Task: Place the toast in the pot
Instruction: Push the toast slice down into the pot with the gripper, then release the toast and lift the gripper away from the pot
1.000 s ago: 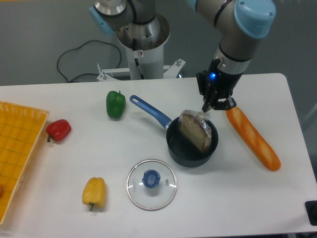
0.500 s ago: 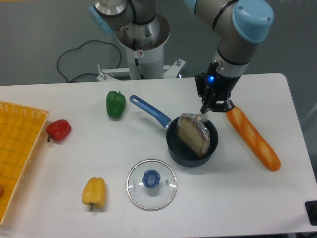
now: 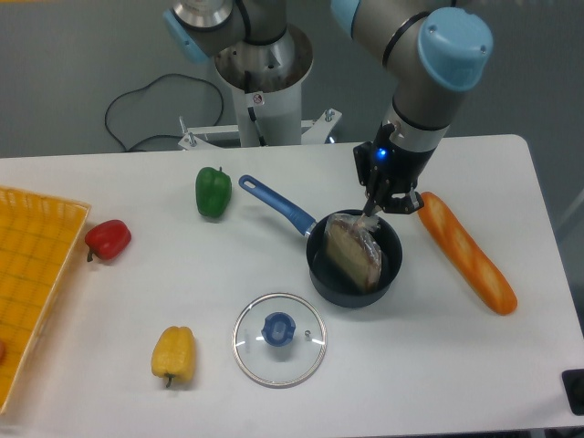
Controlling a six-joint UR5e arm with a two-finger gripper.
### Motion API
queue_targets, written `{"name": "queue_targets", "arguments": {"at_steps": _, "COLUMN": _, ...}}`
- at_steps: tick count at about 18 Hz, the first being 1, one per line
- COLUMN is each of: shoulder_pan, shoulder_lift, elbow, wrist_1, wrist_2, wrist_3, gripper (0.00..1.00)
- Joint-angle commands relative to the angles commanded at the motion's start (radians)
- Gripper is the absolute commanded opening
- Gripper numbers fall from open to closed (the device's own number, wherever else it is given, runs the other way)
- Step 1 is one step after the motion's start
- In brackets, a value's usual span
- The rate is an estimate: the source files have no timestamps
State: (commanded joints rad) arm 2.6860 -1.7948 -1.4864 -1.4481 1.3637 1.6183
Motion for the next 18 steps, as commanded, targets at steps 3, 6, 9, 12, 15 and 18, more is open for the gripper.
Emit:
{"name": "queue_targets", "arguments": {"at_steps": 3, "shoulder_pan": 0.0, "shoulder_lift": -0.003, "elbow": 0.0, "wrist_1": 0.003, "wrist_2": 0.0, "wrist_3": 0.008, "gripper": 0.0}}
{"name": "queue_targets", "arguments": {"at_steps": 6, "shoulder_pan": 0.0, "shoulder_lift": -0.009, "elbow": -0.005, "wrist_1": 0.008, "wrist_2": 0.026, "wrist_3": 0.012, "gripper": 0.0}}
{"name": "queue_targets", "arguments": {"at_steps": 9, "shoulder_pan": -0.006, "shoulder_lift": -0.012, "elbow": -0.006, "wrist_1": 0.028, "wrist_2": 0.07, "wrist_3": 0.015, "gripper": 0.0}}
{"name": "queue_targets", "arguments": {"at_steps": 12, "shoulder_pan": -0.005, "shoulder_lift": -0.015, "elbow": -0.02, "wrist_1": 0.029, "wrist_2": 0.081, "wrist_3": 0.044, "gripper": 0.1}}
{"name": "queue_targets", "arguments": {"at_steps": 15, "shoulder_pan": -0.002, "shoulder_lift": -0.018, "elbow": -0.028, "wrist_1": 0.041, "wrist_2": 0.098, "wrist_3": 0.078, "gripper": 1.0}}
{"name": "queue_targets", "arguments": {"at_steps": 18, "shoulder_pan": 0.002, "shoulder_lift": -0.017, "elbow": -0.044, "wrist_1": 0.08, "wrist_2": 0.114, "wrist_3": 0.117, "gripper": 1.0}}
